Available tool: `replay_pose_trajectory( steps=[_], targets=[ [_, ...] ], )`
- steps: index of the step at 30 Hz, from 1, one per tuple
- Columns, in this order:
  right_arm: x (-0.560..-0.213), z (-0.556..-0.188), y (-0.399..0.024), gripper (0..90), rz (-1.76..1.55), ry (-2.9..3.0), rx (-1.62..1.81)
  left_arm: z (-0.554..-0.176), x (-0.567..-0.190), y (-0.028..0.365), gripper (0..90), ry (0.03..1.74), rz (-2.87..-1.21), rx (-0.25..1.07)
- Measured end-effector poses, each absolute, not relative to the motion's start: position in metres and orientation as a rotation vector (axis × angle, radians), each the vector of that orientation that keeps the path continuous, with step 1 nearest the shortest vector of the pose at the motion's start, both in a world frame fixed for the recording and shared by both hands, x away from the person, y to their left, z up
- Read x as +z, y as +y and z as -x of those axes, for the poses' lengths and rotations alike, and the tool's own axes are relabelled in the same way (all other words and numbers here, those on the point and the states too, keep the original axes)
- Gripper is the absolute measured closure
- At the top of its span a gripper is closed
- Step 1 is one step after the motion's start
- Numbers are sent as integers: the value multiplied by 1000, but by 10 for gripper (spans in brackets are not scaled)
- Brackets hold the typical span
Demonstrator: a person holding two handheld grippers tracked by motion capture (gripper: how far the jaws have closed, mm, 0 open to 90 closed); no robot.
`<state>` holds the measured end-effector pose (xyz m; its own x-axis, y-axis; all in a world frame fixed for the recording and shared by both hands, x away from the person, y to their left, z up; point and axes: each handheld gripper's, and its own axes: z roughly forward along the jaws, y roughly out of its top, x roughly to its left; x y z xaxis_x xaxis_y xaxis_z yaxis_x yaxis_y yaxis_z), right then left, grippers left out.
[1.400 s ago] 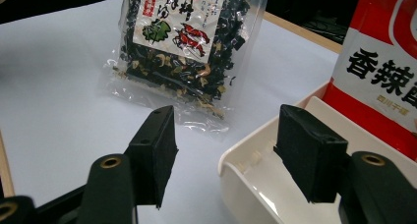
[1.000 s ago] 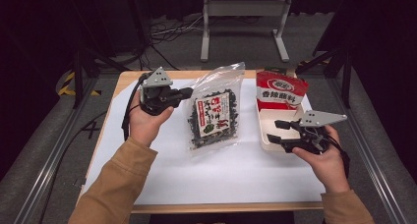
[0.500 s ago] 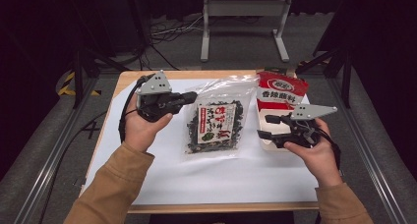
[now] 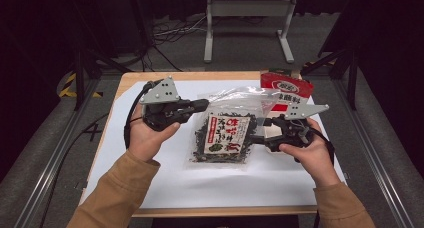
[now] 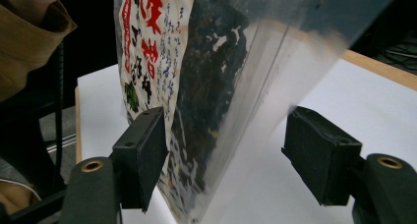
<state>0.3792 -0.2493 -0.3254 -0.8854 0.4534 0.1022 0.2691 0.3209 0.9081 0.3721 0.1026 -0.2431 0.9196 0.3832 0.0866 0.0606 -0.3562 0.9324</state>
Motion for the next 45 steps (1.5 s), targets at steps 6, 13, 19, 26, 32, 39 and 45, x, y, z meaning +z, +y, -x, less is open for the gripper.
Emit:
replay_pose_trajectory(
  steps=[6, 13, 19, 26, 32, 39, 45],
  targets=[
    [-327, -380, -241, 385, -628, 2435, 1693, -367, -242, 101, 887, 307, -1899, 343],
    [-326, -379, -239, 692, -489, 2472, 1759, -368, -245, 108, 886, 335, -1877, 317],
    [-322, -379, -239, 737, -496, 2497, 1765, -368, -246, 111, 885, 343, -1869, 312],
    [-318, -376, -236, 751, -510, 2516, 1792, -367, -246, 115, 876, 361, -1851, 322],
    [-315, -374, -235, 757, -507, 2520, 1800, -367, -249, 120, 855, 374, -1840, 283],
    [-311, -372, -237, 762, -527, 2562, 1760, -364, -253, 128, 745, 422, -1833, 290],
    [-305, -372, -245, 762, -530, 2527, 1759, -365, -258, 140, 637, 461, -1827, 283]
  ],
)
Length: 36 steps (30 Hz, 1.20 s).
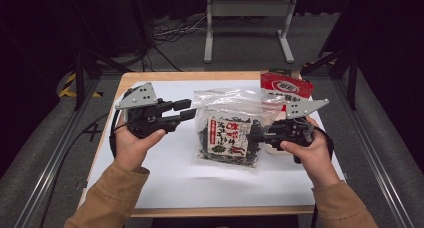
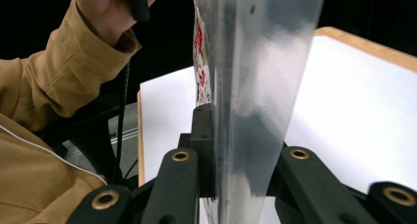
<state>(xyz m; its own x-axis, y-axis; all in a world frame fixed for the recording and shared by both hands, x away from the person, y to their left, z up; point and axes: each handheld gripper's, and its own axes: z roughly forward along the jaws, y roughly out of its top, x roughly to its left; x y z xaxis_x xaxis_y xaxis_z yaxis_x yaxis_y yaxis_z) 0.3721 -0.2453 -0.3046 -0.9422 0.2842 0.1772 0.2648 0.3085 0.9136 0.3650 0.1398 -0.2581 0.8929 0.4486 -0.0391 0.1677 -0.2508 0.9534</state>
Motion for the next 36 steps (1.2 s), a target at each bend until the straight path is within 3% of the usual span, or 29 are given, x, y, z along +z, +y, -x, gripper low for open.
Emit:
replay_pose_trajectory(
  steps=[36],
  targets=[
    [-252, -372, -301, 762, -604, 2388, 1644, -405, -322, 179, 505, 669, -1856, 245]
  ],
)
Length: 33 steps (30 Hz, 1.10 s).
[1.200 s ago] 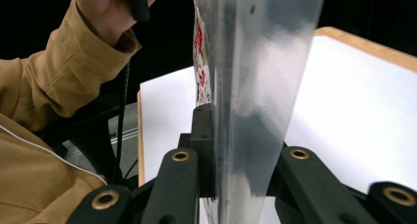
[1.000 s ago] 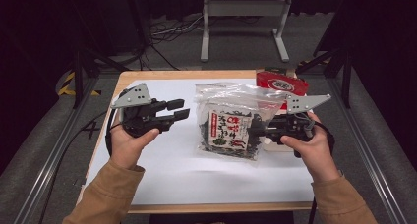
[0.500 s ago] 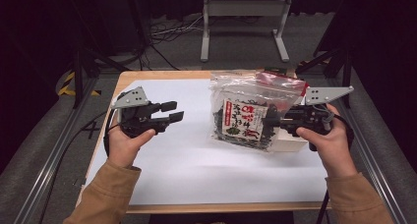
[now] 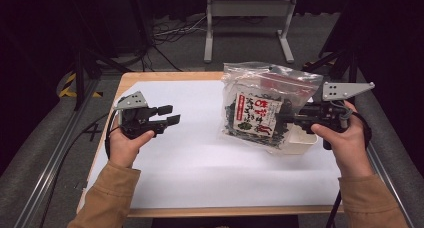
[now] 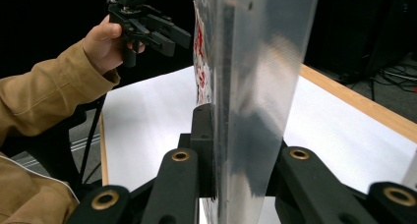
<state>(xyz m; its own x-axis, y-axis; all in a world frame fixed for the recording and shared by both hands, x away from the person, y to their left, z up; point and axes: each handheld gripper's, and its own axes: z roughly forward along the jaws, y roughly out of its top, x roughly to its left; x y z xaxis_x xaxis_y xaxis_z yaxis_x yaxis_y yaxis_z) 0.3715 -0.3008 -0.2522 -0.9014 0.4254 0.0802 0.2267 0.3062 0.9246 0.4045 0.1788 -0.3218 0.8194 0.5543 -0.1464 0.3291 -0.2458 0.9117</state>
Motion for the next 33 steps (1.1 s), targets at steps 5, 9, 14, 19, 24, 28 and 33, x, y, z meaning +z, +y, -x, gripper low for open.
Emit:
replay_pose_trajectory(
  steps=[5, 9, 14, 19, 24, 28, 33],
  targets=[
    [-247, -373, -308, 761, -614, 2365, 1638, -407, -325, 185, 483, 686, -1850, 251],
    [-242, -372, -313, 762, -616, 2345, 1625, -408, -327, 190, 468, 699, -1846, 255],
    [-237, -372, -319, 761, -617, 2328, 1597, -410, -330, 192, 442, 707, -1849, 253],
    [-232, -373, -327, 761, -626, 2302, 1578, -412, -335, 193, 416, 719, -1847, 251],
    [-224, -375, -331, 761, -623, 2288, 1539, -414, -338, 195, 408, 726, -1849, 248],
    [-221, -376, -333, 761, -627, 2279, 1519, -416, -340, 195, 393, 719, -1857, 262],
    [-220, -379, -339, 761, -639, 2265, 1482, -417, -342, 195, 373, 727, -1858, 270]
  ],
)
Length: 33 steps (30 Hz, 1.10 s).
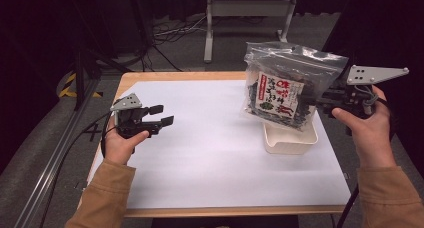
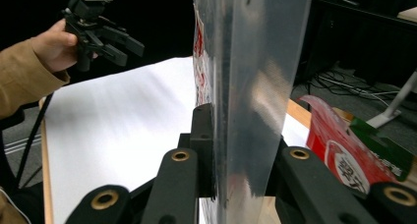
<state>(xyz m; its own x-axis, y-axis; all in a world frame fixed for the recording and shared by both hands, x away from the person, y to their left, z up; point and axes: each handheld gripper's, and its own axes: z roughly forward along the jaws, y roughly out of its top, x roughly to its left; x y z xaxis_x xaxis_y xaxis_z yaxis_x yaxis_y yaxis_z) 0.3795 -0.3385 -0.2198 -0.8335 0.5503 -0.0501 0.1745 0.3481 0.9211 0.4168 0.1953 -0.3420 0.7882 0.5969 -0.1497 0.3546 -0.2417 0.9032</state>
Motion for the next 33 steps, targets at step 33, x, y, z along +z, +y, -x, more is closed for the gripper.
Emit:
replay_pose_trajectory(
  steps=[33],
  targets=[
    [-251, -394, -364, 759, -862, 2195, 1293, -418, -347, 191, 376, 722, -1870, 269]
  ],
)
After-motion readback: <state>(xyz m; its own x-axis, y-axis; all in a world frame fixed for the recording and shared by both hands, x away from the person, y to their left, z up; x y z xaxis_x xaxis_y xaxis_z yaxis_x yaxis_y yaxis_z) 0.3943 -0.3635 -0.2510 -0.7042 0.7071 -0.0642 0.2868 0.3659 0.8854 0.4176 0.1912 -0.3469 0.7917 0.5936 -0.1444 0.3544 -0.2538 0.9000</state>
